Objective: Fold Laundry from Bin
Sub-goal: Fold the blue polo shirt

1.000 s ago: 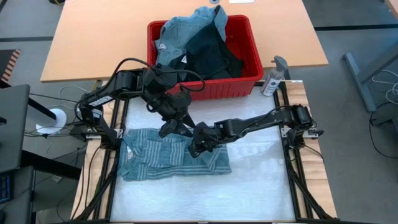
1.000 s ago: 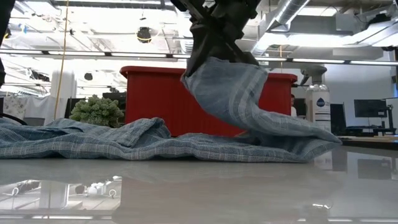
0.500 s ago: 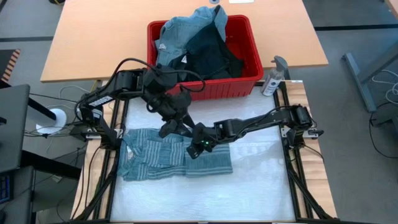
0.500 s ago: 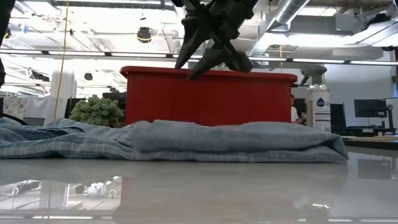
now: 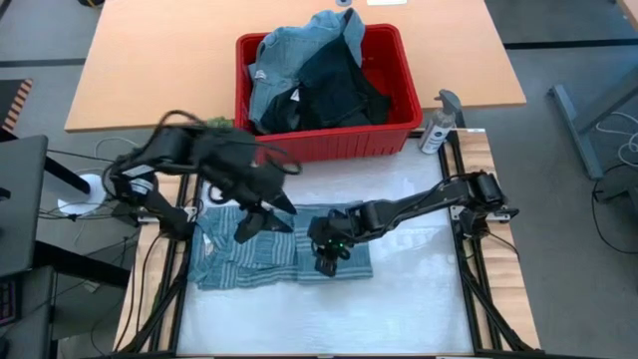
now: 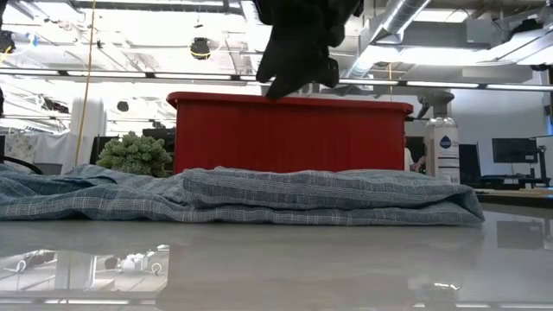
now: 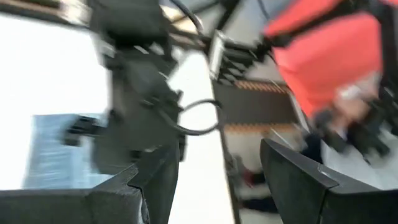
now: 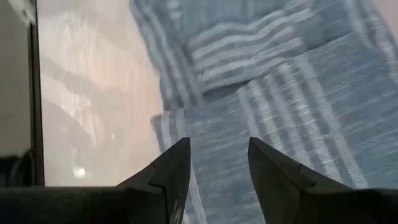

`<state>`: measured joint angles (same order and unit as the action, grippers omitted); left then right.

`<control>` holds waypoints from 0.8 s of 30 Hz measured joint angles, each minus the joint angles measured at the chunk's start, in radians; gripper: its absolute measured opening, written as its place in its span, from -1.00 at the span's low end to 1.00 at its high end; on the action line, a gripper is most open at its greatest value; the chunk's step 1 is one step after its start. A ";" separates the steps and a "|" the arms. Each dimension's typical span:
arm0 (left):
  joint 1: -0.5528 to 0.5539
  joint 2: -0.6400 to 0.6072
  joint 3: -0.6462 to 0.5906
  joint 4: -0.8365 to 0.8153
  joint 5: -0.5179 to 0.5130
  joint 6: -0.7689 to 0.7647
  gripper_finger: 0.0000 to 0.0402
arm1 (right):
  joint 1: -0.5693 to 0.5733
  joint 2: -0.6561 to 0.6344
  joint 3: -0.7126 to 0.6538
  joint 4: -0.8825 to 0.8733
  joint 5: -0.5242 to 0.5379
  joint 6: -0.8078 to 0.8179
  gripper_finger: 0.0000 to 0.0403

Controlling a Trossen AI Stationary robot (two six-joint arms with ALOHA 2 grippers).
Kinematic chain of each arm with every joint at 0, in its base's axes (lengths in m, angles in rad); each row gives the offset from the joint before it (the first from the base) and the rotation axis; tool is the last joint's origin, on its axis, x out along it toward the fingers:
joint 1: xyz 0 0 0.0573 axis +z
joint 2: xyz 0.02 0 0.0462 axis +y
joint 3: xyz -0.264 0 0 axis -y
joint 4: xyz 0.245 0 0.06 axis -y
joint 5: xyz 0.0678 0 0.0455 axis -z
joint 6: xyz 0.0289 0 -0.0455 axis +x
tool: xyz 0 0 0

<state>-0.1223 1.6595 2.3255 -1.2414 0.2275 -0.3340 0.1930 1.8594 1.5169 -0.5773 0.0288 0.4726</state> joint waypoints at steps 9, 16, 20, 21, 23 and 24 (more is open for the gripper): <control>-0.208 -0.038 0.001 0.089 -0.423 -0.120 0.07 | -0.022 0.012 0.000 -0.001 0.081 -0.108 -0.20; -0.309 -0.028 -0.007 0.086 -0.604 -0.208 0.07 | -0.036 0.087 0.000 0.048 0.102 -0.168 -0.66; -0.345 -0.029 -0.007 0.087 -0.700 -0.254 0.07 | -0.023 0.146 -0.001 0.102 0.104 -0.174 -0.92; -0.353 -0.029 -0.007 0.085 -0.717 -0.262 0.07 | -0.023 0.159 -0.001 0.113 0.104 -0.179 -0.91; -0.362 -0.028 -0.007 0.085 -0.739 -0.280 0.07 | -0.023 0.181 0.000 0.120 0.104 -0.185 -0.86; -0.364 -0.028 -0.007 0.084 -0.746 -0.289 0.07 | -0.026 0.192 0.000 0.127 0.103 -0.186 -0.85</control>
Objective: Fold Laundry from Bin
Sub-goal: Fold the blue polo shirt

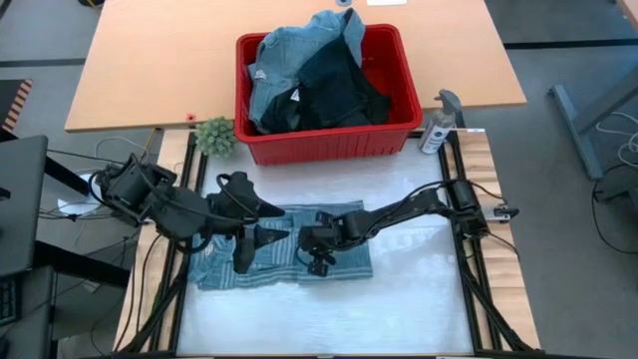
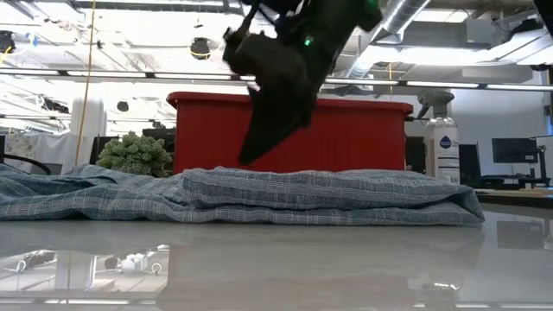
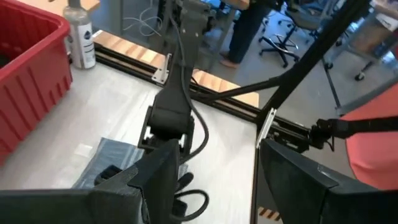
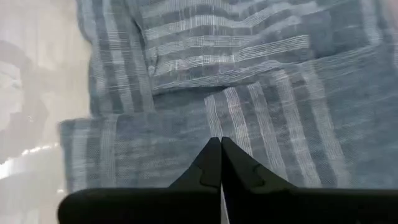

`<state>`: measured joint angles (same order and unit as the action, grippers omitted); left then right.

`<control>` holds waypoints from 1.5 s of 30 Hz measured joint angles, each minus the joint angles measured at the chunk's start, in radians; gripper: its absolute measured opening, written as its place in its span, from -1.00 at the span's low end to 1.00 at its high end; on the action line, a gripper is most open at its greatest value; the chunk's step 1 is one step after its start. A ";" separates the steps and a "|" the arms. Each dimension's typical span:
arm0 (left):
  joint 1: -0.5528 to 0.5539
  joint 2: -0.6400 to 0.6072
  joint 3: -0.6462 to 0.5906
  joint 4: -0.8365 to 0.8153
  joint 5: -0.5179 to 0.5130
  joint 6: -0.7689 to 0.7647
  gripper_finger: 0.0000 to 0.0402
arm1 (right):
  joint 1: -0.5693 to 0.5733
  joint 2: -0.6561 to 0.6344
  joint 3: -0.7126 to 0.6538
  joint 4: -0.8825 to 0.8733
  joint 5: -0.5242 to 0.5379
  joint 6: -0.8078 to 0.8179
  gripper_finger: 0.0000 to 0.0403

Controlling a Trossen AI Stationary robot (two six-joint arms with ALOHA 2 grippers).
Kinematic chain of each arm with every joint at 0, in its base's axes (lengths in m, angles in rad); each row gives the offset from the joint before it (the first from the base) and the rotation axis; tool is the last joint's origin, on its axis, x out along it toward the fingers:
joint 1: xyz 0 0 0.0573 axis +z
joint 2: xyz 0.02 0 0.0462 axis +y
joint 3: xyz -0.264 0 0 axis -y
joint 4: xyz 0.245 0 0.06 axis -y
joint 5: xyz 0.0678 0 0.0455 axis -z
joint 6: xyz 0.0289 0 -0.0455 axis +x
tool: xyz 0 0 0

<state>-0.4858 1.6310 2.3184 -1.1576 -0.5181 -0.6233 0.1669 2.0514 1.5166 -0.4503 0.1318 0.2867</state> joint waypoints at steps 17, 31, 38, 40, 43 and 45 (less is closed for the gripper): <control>-0.010 0.007 0.000 -0.003 -0.050 -0.034 0.07 | -0.112 0.061 0.000 -0.009 -0.025 0.004 -0.88; -0.010 0.005 -0.103 -0.023 -0.120 -0.056 0.07 | -0.108 -0.110 0.022 -0.097 -0.061 0.006 -0.82; 0.030 -0.027 -0.338 -0.060 -0.061 -0.235 0.07 | -0.074 -0.419 -0.015 -0.461 0.066 0.211 -0.88; 0.044 -0.059 -0.430 0.017 -0.045 -0.216 0.07 | -0.054 -0.517 -0.070 -0.489 0.095 0.262 -0.88; 0.076 -0.119 -0.603 0.182 -0.006 -0.171 0.07 | -0.025 -0.646 -0.190 -0.455 0.106 0.372 -0.88; 0.112 -0.161 -0.746 0.316 0.051 -0.141 0.07 | -0.002 -0.717 -0.285 -0.386 0.109 0.441 -0.88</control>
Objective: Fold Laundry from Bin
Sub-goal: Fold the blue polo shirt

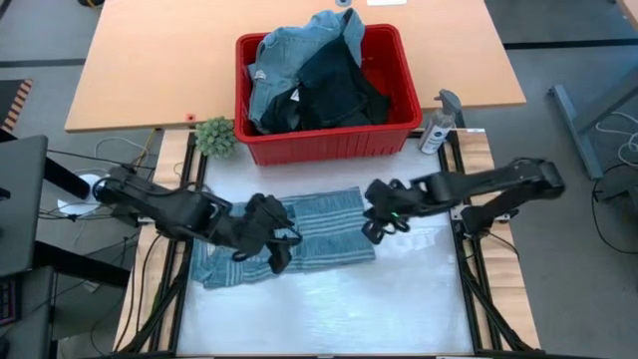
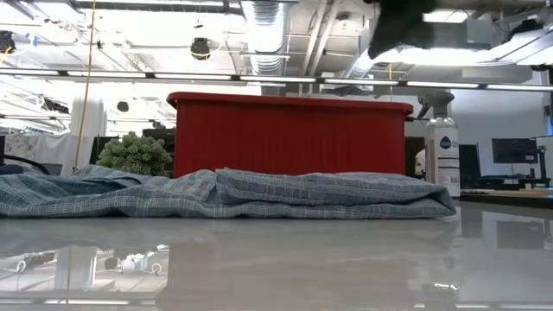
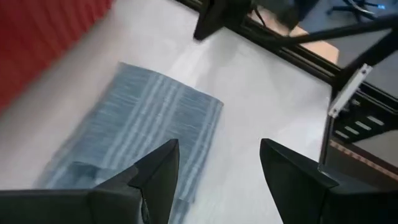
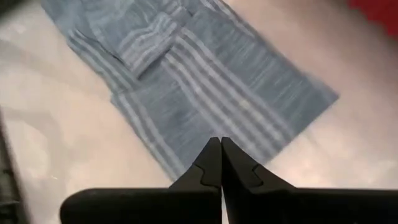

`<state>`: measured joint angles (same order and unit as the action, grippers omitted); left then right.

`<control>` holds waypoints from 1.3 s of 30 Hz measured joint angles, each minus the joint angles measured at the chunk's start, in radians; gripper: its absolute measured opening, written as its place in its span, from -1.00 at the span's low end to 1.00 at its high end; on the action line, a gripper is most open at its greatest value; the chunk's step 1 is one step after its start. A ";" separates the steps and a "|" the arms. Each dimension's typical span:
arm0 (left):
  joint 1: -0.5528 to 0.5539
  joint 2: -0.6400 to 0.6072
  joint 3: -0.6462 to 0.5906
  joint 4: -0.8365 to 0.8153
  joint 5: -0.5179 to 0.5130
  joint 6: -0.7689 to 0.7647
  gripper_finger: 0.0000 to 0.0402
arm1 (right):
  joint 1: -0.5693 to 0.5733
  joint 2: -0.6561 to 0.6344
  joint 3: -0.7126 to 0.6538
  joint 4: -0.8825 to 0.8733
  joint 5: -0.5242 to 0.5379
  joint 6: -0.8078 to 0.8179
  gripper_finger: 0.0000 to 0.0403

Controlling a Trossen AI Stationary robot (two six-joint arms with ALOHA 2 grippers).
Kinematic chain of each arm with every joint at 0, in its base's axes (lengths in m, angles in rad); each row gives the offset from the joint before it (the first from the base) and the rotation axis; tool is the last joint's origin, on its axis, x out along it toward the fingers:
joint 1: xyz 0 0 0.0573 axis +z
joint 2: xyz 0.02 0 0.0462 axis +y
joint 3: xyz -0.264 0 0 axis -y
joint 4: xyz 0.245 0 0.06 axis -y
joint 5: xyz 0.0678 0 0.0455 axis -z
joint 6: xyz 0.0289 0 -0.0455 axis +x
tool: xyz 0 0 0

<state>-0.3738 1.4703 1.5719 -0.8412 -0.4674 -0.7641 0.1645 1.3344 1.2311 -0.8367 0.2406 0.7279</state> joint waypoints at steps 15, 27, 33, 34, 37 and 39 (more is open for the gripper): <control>0.283 -0.013 -0.773 0.916 0.260 -0.139 0.07 | 0.010 0.027 -0.510 0.672 0.161 0.232 -0.91; 0.287 0.204 -0.771 0.989 0.337 -0.171 0.07 | -0.043 0.258 -0.558 0.799 0.022 0.268 -0.91; 0.298 0.313 -0.750 0.999 0.400 -0.192 0.07 | -0.025 0.228 -0.559 0.777 0.019 0.277 -0.91; 0.301 0.332 -0.733 1.005 0.412 -0.192 0.07 | -0.025 0.216 -0.557 0.758 0.020 0.277 -0.91; 0.303 0.386 -0.687 1.014 0.439 -0.186 0.07 | -0.026 0.187 -0.558 0.689 0.022 0.287 -0.91; 0.304 0.425 -0.639 1.022 0.452 -0.170 0.07 | -0.023 0.166 -0.558 0.621 0.031 0.295 -0.91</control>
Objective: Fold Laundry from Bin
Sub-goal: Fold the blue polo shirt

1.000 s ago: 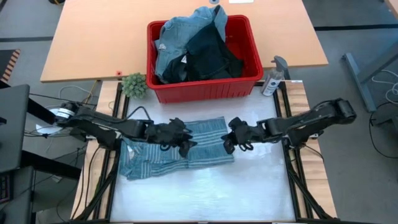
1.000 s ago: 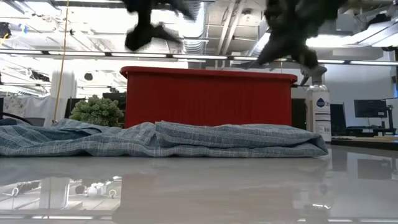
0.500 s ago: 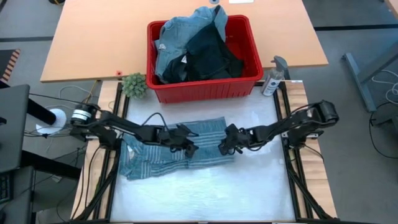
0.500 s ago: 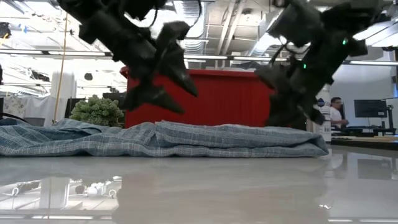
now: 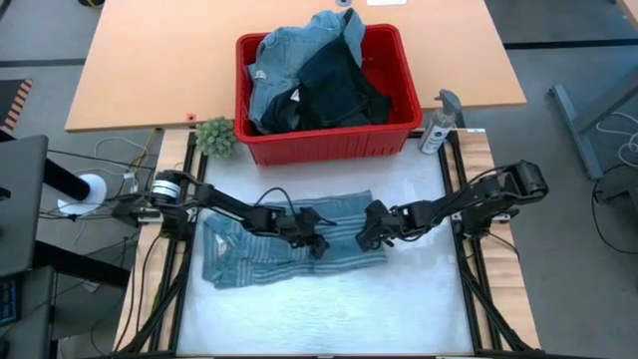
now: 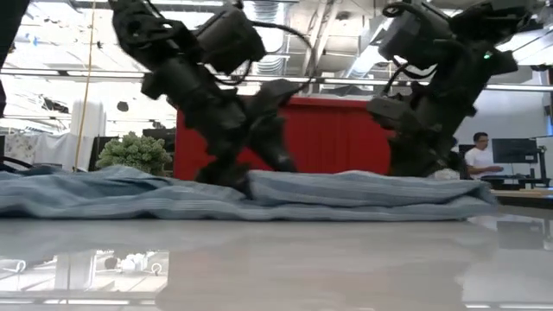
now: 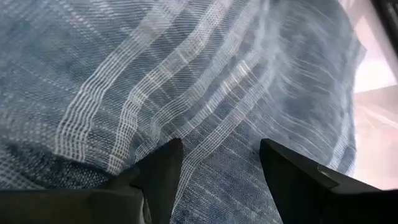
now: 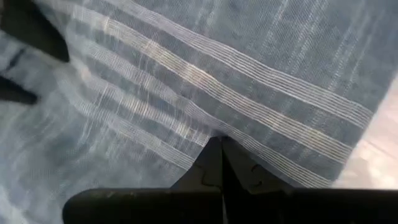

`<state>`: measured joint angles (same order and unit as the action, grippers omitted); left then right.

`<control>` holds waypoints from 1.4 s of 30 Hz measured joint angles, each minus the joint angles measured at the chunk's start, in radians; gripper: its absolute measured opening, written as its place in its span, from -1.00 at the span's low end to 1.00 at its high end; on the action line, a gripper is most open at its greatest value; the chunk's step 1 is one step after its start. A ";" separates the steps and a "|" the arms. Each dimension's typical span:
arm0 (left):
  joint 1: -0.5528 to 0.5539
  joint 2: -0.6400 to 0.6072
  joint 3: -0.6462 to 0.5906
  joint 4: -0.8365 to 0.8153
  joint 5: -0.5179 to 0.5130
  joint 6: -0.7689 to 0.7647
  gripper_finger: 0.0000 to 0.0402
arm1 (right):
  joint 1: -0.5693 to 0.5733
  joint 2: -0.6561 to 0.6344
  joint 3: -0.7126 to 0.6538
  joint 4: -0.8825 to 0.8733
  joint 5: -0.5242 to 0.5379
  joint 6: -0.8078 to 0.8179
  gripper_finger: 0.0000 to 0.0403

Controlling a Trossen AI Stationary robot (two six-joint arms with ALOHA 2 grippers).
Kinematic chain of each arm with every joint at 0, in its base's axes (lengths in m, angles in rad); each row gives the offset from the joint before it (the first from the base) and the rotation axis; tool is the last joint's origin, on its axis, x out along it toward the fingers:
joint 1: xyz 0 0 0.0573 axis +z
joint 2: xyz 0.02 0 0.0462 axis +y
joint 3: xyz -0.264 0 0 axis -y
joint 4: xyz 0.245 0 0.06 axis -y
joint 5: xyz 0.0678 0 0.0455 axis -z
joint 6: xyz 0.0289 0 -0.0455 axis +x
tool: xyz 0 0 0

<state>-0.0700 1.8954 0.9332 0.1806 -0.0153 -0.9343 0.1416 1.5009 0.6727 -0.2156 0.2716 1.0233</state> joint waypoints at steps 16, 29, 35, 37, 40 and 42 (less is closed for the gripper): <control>0.062 0.100 0.359 -0.248 0.140 0.182 0.07 | 0.066 -0.313 0.001 -0.308 0.065 0.170 -0.63; 0.081 0.025 0.480 -0.232 0.334 0.206 0.07 | 0.113 -0.497 0.000 -0.734 -0.049 0.468 0.28; 0.081 0.005 0.480 -0.141 0.517 0.162 0.07 | 0.112 -0.441 -0.003 -0.676 -0.056 0.479 0.38; 0.074 -0.010 0.477 -0.145 0.524 0.159 0.07 | 0.111 -0.421 -0.017 -0.620 -0.058 0.480 0.38; 0.066 -0.027 0.468 -0.144 0.530 0.183 0.07 | 0.112 -0.398 -0.053 -0.538 -0.059 0.492 0.39; 0.063 -0.040 0.455 -0.167 0.531 0.212 0.07 | 0.112 -0.390 -0.076 -0.520 -0.058 0.505 0.39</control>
<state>-0.0067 1.8559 1.3886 0.0132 0.5153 -0.7227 0.2531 1.1107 0.5968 -0.7352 0.2139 1.5286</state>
